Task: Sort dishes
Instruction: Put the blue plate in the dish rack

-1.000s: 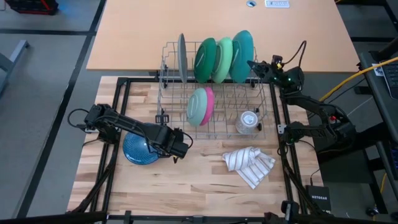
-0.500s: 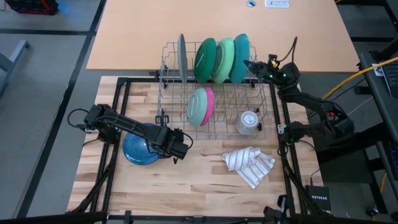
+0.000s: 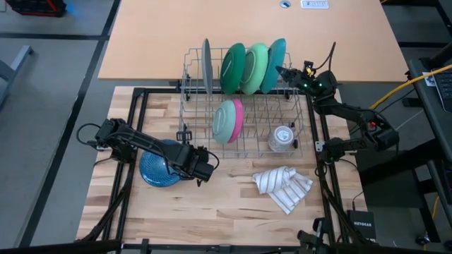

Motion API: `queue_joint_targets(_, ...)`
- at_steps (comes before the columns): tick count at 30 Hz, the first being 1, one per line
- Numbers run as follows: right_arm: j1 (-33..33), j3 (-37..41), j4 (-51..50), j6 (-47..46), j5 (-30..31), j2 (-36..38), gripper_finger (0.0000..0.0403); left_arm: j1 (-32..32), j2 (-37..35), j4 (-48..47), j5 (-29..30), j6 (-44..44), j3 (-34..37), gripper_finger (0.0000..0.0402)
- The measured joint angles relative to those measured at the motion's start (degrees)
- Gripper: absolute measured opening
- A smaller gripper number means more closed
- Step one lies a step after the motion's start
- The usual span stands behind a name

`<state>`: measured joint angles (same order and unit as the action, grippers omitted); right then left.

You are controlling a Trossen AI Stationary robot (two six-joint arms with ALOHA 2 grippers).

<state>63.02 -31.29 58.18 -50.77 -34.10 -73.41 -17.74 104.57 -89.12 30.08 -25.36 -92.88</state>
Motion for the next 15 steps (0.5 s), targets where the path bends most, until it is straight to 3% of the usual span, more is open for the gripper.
queue_joint_targets(12, 0.07, 0.06, 5.59, 0.42, -11.63, -0.07, 0.0006, -0.01, 0.00, 0.26, -0.28, -0.11, 0.00, 0.0008)
queue_joint_targets(15, 0.00, 0.06, 6.44, 0.46, -11.84, 0.00, 0.0006, -0.02, 0.00, 0.28, -0.30, -0.43, 0.00, 0.0014)
